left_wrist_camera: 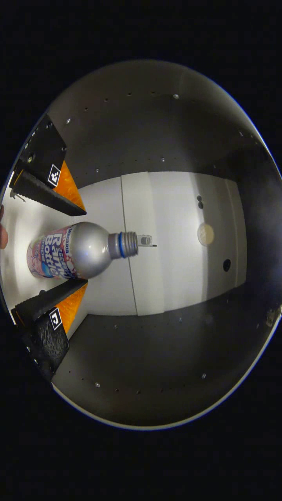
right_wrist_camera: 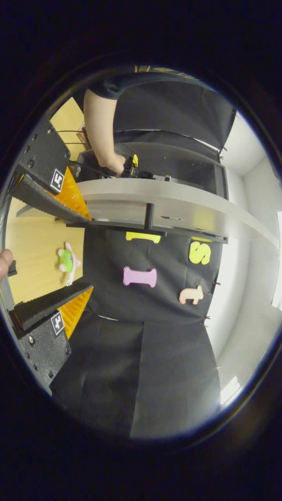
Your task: Open the cabinet door with the right hand, grasp the bottle in the cabinet with the left hand and place it on the coaster, then close the cabinet door with the right hand.
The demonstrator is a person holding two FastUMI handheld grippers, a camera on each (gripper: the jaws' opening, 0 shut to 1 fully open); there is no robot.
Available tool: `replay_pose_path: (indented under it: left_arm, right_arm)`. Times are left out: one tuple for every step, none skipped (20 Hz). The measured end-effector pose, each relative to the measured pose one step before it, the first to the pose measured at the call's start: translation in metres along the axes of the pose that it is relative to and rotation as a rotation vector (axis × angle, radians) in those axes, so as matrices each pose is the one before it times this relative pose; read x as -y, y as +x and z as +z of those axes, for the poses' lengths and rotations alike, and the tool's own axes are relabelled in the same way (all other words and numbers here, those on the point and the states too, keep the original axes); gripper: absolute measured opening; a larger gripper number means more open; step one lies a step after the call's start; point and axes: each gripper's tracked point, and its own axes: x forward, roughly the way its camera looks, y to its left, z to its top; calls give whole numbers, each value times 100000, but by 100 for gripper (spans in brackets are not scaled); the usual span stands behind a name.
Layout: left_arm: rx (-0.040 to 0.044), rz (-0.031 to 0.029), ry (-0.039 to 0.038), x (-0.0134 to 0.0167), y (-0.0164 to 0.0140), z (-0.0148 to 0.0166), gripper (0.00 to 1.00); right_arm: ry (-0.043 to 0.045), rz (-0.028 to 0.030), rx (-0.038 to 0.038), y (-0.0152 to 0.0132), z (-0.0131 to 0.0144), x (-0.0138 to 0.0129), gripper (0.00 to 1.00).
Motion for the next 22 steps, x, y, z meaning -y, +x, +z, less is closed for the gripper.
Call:
replay_pose_path:
  left_arm:
    - [-680,-1570,-3933,-5,443,-152,96]
    - [-459,-1720,-3531,139,366,-25,96]
    - [107,-573,-2776,31,-3,178,100]
    - [717,-601,-1155,158,525,115,89]
    - [120,-1028,-317,98,-460,110,78]
    - [339,159,1167,-56,-245,132,78]
    - [309,-40,2383,46,-176,191,76]
    - [712,-163,2249,165,-374,344,76]
    - [665,-764,1877,325,-243,261,76]
    - [720,-1065,960,206,-422,319,76]
    - [179,-1279,-1164,261,-479,188,76]
    - [205,-1812,-2157,573,-831,185,75]
    - [285,-396,-1099,310,-983,340,75]
    - [519,588,303,-86,-566,409,76]
    - [1159,325,342,-166,-917,668,76]
    - [828,-564,-604,84,-764,478,76]
    - [59,-380,-879,71,-1080,282,76]
    - [147,58,-724,-125,-917,356,75]
    - [334,316,-453,-198,-980,283,76]
    - [444,471,-44,-216,-863,339,76]
    - [111,743,393,-232,-1071,228,76]
    - [222,794,655,-351,-879,159,75]
  right_arm:
    - [-731,470,-7,1,117,19,95]
    - [-880,457,-100,-13,-56,-10,95]
    - [-776,505,-125,13,66,21,95]
    - [-493,413,117,53,15,12,95]
    - [-64,315,81,80,37,-22,95]
    - [426,311,270,36,20,56,95]
    - [675,377,26,-5,-56,-30,95]
    - [624,226,82,-74,-15,-10,95]
    - [220,258,62,-49,44,-28,95]
    - [41,405,104,26,-107,12,95]
    - [59,513,147,26,44,-19,95]
    - [469,685,22,57,-4,2,95]
    - [1051,835,51,9,-2,55,95]
    - [1509,922,-106,6,-140,11,95]
    - [1777,955,-85,-10,-26,5,95]
    - [999,794,-78,-25,-123,104,95]
    - [500,768,70,48,32,5,95]
    - [177,726,-2,88,16,-30,95]
    - [141,688,9,44,-45,26,95]
    - [144,654,75,-46,-39,18,95]
    - [344,557,107,39,25,25,95]
    - [424,618,70,-21,4,-25,95]
